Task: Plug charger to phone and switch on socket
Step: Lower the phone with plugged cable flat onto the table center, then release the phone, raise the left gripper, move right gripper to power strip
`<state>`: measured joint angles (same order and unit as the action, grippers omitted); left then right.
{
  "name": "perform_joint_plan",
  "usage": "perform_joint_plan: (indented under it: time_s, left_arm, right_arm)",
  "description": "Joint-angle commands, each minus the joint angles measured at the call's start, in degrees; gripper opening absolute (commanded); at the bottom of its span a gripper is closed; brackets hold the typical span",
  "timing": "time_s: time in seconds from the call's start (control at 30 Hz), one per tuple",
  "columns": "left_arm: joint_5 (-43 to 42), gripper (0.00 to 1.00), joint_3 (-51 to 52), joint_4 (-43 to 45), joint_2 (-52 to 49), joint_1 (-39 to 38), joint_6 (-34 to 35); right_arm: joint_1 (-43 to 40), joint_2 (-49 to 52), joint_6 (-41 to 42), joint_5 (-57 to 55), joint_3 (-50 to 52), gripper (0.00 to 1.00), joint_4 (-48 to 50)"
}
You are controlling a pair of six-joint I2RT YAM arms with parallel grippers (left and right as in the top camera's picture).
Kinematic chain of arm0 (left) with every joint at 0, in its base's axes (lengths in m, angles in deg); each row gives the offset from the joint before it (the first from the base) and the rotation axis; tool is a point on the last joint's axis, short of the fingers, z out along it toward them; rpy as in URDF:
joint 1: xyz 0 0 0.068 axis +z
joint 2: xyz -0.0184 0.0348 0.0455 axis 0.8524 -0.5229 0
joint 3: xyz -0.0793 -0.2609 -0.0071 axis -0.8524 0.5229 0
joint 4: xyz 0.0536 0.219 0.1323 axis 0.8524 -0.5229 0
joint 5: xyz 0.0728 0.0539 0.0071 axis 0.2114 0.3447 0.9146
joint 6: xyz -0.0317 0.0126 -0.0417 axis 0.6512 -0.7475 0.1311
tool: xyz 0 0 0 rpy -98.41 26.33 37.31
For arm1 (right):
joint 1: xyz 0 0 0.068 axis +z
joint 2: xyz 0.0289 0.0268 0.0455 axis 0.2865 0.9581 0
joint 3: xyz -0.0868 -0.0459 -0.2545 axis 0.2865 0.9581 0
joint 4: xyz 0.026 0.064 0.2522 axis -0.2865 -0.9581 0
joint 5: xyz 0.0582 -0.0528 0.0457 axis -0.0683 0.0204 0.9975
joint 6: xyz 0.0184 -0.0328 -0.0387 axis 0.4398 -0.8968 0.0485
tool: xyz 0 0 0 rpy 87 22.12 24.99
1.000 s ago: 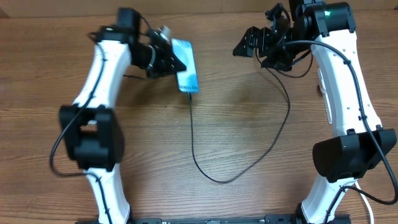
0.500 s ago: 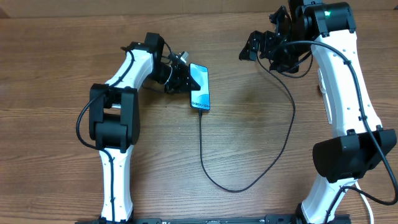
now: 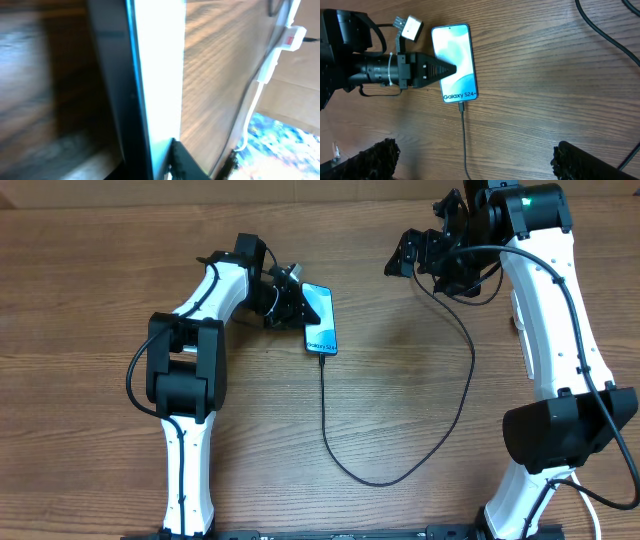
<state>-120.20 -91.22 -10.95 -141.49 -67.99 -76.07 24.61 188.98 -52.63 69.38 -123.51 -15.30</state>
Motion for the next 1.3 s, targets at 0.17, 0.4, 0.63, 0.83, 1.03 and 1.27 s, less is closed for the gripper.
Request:
perform_joint_plan:
  time_s: [0.17,0.4,0.63,0.83,1.03,1.27]
  left_arm:
    - [11.4,0.45,-0.3,-1.4,-1.3,0.1,-0.6]
    - [24.9,1.00,-0.3,-6.8,-1.3,0.3,-0.6]
    - [34.3,1.00,-3.5,-12.0,2.8,1.4,2.0]
    - [33.9,1.00,-4.7,-8.5,16.5,3.1,2.8]
    - [40.5,1.00,-4.7,-5.7,29.0,3.6,3.0]
    - [41.2,1.00,-4.7,-5.8,32.0,3.6,3.0]
  right_arm:
    - [0.0,-2.1,1.4,-4.8,-0.5,1.00,0.0]
    - [0.0,-2.1,9.1,-20.4,-0.5,1.00,-0.2]
    - [-4.9,-1.3,9.0,-31.8,-0.5,1.00,2.3]
    - [-16.6,2.9,9.0,-30.7,-0.5,1.00,1.2]
    - [-28.8,6.6,9.0,-28.4,-0.4,1.00,-0.5]
    - [-37.8,6.8,2.4,-22.5,0.3,1.00,-0.1]
